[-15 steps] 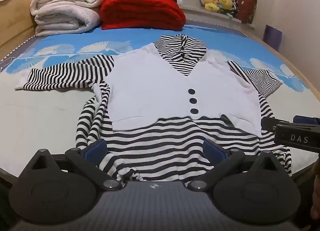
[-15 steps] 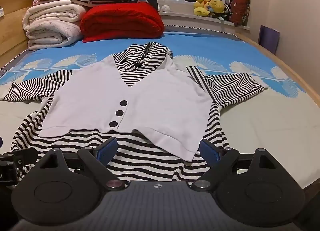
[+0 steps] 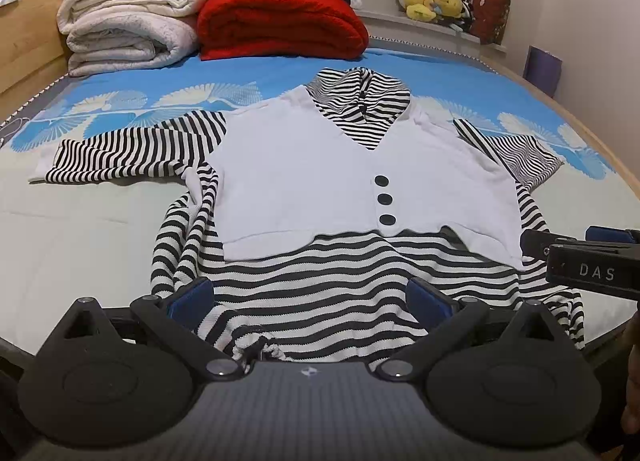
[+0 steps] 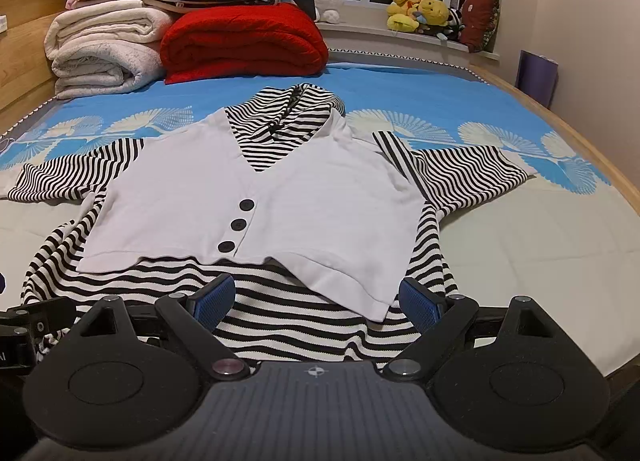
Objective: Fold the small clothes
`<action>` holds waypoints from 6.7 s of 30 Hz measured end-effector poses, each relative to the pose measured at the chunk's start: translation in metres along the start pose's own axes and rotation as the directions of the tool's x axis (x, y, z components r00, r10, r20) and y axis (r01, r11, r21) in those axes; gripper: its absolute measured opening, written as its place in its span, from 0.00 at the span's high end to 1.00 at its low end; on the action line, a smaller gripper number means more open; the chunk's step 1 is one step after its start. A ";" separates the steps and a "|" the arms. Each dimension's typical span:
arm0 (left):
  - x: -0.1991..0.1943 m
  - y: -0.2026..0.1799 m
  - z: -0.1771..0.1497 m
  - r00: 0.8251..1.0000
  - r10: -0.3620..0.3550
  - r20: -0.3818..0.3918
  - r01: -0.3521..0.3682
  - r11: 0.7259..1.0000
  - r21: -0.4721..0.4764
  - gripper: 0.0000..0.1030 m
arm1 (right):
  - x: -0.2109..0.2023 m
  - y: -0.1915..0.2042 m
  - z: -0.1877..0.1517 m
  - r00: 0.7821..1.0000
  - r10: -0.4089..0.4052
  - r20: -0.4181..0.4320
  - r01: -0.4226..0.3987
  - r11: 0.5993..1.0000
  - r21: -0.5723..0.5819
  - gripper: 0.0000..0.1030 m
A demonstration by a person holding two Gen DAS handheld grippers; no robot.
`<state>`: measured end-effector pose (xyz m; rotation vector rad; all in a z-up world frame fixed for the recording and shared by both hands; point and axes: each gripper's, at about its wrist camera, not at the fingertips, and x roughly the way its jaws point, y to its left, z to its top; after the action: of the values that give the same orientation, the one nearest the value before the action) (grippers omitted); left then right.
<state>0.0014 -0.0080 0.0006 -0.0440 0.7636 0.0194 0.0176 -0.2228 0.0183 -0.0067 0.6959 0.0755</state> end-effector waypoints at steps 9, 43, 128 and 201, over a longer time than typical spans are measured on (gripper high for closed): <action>0.001 0.003 -0.004 1.000 0.001 -0.024 -0.001 1.000 0.003 0.01 | 0.005 -0.005 0.002 1.000 -0.001 -0.004 0.001 1.000 0.000 0.13; 0.003 0.002 -0.004 0.999 0.027 -0.034 -0.026 0.999 0.028 0.01 | 0.004 0.002 -0.003 1.000 0.002 -0.007 -0.002 1.000 0.010 0.13; 0.154 0.062 0.247 0.976 -0.192 -0.099 0.180 0.976 -0.121 0.66 | 0.205 -0.110 0.171 0.993 0.038 -0.115 0.020 0.886 0.464 0.57; 0.256 0.051 0.236 0.931 -0.076 -0.358 0.048 0.995 -0.085 0.64 | 0.309 -0.387 0.112 0.845 -0.443 -0.300 0.488 0.409 0.771 0.95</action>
<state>0.3475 0.0546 -0.0079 -0.1462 1.1302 -0.0213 0.3533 -0.5846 -0.1012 0.7334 0.6990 -0.8373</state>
